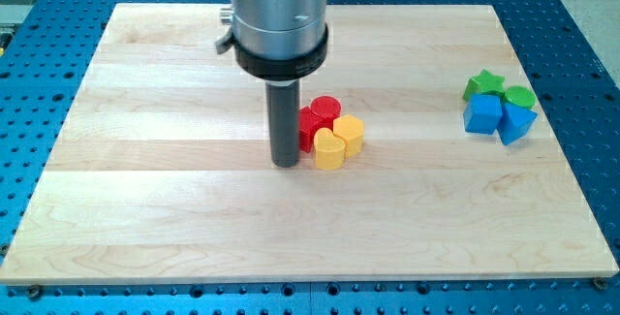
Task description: Place the red and yellow blocks at the center of the board
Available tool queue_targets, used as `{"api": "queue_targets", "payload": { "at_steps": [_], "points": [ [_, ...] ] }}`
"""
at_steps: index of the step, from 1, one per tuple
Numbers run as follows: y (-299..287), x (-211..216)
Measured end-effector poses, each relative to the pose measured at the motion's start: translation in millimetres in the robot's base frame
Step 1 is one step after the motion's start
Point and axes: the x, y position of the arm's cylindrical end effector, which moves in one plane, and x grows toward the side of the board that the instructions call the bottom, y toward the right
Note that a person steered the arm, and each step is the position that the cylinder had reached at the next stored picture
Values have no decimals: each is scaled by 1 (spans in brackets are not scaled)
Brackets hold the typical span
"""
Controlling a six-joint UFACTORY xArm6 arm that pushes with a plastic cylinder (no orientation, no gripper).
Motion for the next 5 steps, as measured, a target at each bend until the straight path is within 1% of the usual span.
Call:
{"api": "queue_targets", "payload": {
  "at_steps": [1, 2, 3, 4, 5],
  "points": [
    [-7, 34],
    [11, 80],
    [63, 94],
    [120, 93],
    [129, 81]
  ]
}}
